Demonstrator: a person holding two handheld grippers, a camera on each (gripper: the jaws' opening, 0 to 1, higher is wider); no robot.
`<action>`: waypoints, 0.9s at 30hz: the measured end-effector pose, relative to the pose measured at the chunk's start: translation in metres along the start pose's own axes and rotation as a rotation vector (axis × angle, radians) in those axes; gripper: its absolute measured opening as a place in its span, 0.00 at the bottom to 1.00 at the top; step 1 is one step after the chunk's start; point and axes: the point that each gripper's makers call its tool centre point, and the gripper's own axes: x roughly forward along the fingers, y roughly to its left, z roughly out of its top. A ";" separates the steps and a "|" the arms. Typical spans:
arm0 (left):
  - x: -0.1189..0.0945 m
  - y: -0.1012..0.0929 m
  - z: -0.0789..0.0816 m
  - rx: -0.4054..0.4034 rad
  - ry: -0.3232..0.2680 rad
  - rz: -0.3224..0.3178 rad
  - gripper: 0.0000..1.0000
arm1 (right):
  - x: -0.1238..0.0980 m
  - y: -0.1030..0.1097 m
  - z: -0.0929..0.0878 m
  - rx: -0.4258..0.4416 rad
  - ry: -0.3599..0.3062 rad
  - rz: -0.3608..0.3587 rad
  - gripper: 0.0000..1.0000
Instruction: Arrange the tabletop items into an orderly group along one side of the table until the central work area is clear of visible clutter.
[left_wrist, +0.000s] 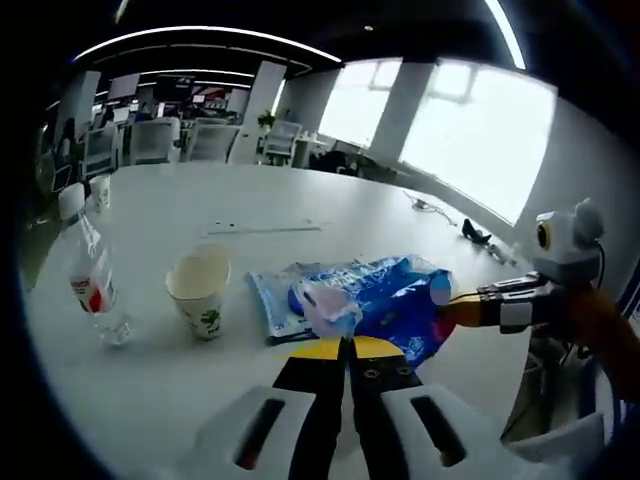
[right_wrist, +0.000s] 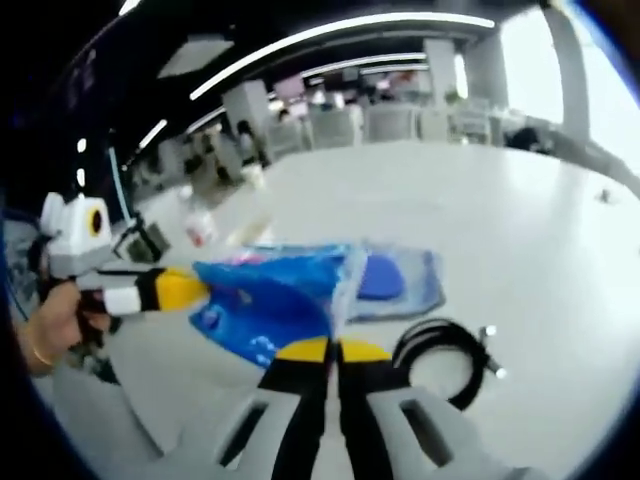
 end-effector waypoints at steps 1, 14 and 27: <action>0.002 -0.002 0.002 0.001 -0.004 -0.004 0.00 | -0.002 -0.004 0.003 0.002 -0.004 -0.003 0.00; 0.032 -0.031 0.020 -0.044 -0.041 -0.064 0.00 | -0.012 -0.041 0.019 0.037 -0.019 -0.032 0.00; 0.072 -0.056 0.042 -0.074 -0.086 -0.123 0.00 | -0.020 -0.088 0.038 0.055 -0.049 -0.099 0.00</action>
